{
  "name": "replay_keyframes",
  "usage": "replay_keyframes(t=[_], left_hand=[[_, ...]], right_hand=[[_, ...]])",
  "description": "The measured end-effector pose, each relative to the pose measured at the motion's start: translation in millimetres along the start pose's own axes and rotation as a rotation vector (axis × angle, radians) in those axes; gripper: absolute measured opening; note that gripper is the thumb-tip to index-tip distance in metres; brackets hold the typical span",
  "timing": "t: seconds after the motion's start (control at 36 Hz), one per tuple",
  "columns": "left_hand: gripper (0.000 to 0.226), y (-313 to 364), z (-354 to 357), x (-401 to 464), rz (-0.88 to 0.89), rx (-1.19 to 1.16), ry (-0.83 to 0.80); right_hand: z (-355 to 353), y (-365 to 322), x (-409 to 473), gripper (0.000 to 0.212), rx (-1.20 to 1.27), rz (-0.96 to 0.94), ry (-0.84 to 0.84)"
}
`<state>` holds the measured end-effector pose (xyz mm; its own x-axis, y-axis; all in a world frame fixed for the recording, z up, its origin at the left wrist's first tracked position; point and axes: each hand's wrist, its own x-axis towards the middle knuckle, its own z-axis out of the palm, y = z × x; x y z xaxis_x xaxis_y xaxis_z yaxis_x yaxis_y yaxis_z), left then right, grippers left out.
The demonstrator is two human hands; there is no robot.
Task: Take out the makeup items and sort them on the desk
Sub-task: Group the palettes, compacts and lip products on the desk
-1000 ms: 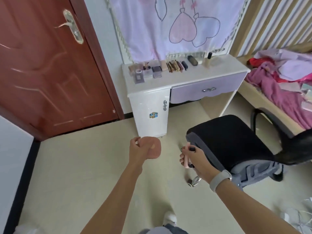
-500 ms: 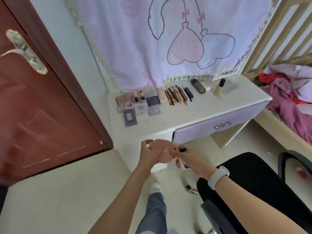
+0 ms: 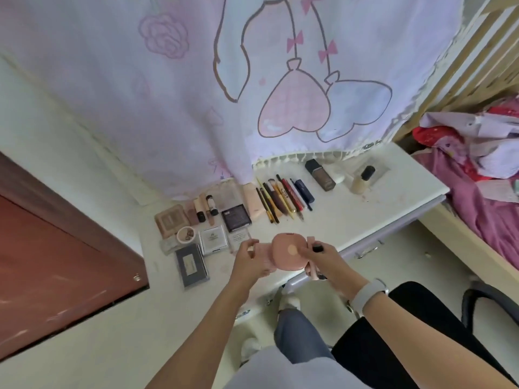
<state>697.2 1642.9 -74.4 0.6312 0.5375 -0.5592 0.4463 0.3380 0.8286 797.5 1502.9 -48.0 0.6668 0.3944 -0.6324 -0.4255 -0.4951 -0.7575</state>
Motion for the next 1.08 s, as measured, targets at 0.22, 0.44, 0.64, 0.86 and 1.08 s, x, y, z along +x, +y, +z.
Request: replay_keyframes(t=[0.22, 0.44, 0.64, 0.86, 1.08], left_hand=[[0.035, -10, 18, 54, -0.026, 0.113, 0.143], [0.04, -23, 71, 91, -0.025, 0.21, 0.309], [0.042, -37, 120, 111, -0.069, 0.271, 0.703], [0.037, -49, 143, 117, -0.031, 0.515, 0.9], [0.04, -69, 145, 131, 0.14, 0.717, 1.041]], right_hand=[[-44, -12, 66, 0.011, -0.113, 0.003, 0.166], [-100, -17, 159, 0.02, -0.506, -0.072, 0.247], [-145, -18, 216, 0.021, -0.523, -0.067, 0.05], [-161, -20, 226, 0.036, -0.96, -0.442, -0.049], [-148, -12, 232, 0.037, -1.063, -1.21, -0.113]])
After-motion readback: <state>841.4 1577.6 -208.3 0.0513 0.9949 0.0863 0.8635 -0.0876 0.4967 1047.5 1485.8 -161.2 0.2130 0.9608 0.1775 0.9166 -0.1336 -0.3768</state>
